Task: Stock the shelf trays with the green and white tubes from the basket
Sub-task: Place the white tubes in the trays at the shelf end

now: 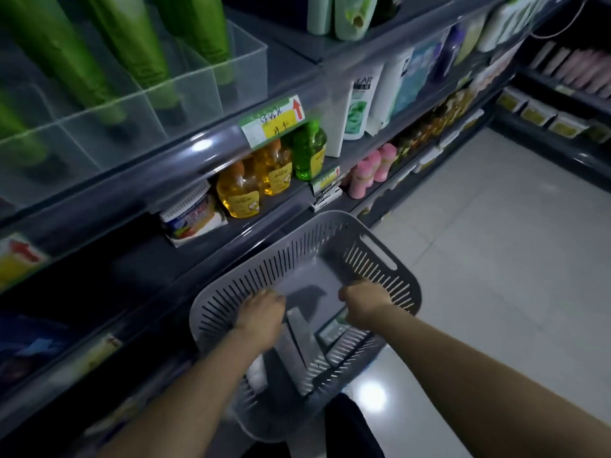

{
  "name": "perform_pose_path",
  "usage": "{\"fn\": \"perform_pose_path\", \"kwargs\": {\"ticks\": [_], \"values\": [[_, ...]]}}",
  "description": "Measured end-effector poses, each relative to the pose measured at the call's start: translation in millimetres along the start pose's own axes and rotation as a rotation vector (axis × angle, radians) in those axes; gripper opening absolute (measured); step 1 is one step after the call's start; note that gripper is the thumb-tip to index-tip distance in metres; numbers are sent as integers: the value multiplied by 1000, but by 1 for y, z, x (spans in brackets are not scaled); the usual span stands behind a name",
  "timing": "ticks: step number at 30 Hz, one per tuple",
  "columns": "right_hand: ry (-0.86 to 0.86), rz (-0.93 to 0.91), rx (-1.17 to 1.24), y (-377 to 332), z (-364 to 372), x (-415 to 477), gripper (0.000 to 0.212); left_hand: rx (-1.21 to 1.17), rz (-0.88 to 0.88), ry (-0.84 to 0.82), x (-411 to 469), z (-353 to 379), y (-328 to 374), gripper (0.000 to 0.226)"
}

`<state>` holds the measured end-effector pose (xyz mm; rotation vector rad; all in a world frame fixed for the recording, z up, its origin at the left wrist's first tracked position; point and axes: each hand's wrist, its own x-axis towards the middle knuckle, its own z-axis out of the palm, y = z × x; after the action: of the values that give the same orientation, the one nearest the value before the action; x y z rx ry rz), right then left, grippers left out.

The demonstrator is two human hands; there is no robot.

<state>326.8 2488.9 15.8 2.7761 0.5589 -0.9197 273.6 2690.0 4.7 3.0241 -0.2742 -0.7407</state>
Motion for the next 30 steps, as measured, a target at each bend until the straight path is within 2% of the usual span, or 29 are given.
{"fn": "perform_pose_path", "kwargs": {"ticks": [9, 13, 17, 20, 23, 26, 28, 30], "values": [[-357, -189, -117, 16, 61, 57, 43, -272, -210, -225, 27, 85, 24, 41], [-392, -332, -195, 19, 75, 73, 40, -451, -351, -347, 32, 112, 35, 59], [-353, -454, -333, 19, 82, 83, 38, -628, -477, -235, 38, 124, 49, 77], [-306, -473, -478, 18, 87, 87, 38, -653, -510, -182, 42, 131, 56, 88], [-319, -460, -503, 17, 94, 92, 35, -650, -552, -116, 43, 134, 60, 71], [-379, -410, -367, 21, 95, 94, 43, -660, -634, -154, 40, 137, 60, 78], [-423, -383, -264, 25, 93, 95, 45, -719, -670, -179, 36, 135, 56, 74], [-481, -372, -255, 29, 93, 94, 51, -875, -695, -190, 34, 131, 51, 61]]}}
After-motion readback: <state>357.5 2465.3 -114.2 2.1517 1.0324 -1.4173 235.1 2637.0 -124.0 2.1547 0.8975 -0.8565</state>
